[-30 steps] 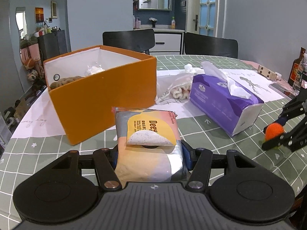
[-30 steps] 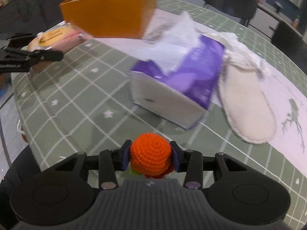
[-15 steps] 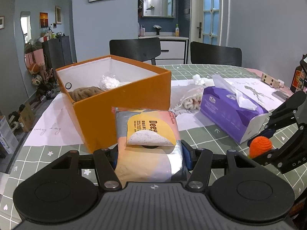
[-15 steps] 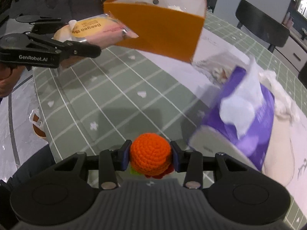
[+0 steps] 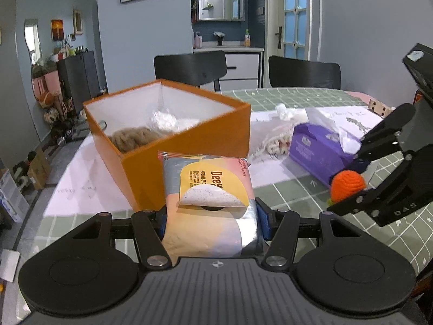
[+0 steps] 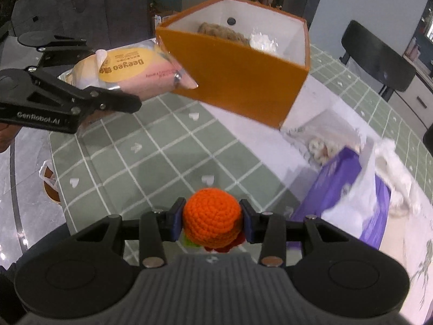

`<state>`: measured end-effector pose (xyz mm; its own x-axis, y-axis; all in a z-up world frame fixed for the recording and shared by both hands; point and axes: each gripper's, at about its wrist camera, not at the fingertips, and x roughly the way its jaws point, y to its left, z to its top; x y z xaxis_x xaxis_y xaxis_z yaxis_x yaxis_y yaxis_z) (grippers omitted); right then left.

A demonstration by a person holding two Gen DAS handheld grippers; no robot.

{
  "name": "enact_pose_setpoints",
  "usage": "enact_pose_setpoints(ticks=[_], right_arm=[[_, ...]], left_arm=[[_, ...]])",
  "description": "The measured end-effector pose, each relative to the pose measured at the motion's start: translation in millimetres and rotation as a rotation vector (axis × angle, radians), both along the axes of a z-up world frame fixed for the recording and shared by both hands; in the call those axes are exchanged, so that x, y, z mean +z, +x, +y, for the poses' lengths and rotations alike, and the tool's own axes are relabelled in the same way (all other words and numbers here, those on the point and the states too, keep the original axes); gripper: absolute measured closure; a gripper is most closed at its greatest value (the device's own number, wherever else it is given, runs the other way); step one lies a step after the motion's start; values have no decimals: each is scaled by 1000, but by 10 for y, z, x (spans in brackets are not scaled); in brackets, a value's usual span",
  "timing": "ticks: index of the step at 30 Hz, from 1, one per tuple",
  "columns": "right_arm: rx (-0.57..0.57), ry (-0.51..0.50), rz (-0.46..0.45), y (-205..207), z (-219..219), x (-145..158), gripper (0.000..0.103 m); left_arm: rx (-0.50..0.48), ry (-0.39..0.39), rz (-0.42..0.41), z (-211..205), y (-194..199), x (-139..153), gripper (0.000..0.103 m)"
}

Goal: Organize soft objects
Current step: 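Carry the wipe pack and orange ball over the orange box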

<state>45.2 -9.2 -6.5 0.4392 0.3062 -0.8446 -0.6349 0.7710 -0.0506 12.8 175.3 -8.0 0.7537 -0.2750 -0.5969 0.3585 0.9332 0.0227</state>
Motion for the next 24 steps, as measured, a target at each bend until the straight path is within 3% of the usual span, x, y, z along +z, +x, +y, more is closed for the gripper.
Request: enact_pose_setpoints(ticks=[12,24], right_arm=[[32,58,-124,474,215,657,61],[28,47,-163,1324,531,945,61]], left_arm=[[-60,26,-105,-36,368,582,37],[-84,154,-55,52,1337,640,37]])
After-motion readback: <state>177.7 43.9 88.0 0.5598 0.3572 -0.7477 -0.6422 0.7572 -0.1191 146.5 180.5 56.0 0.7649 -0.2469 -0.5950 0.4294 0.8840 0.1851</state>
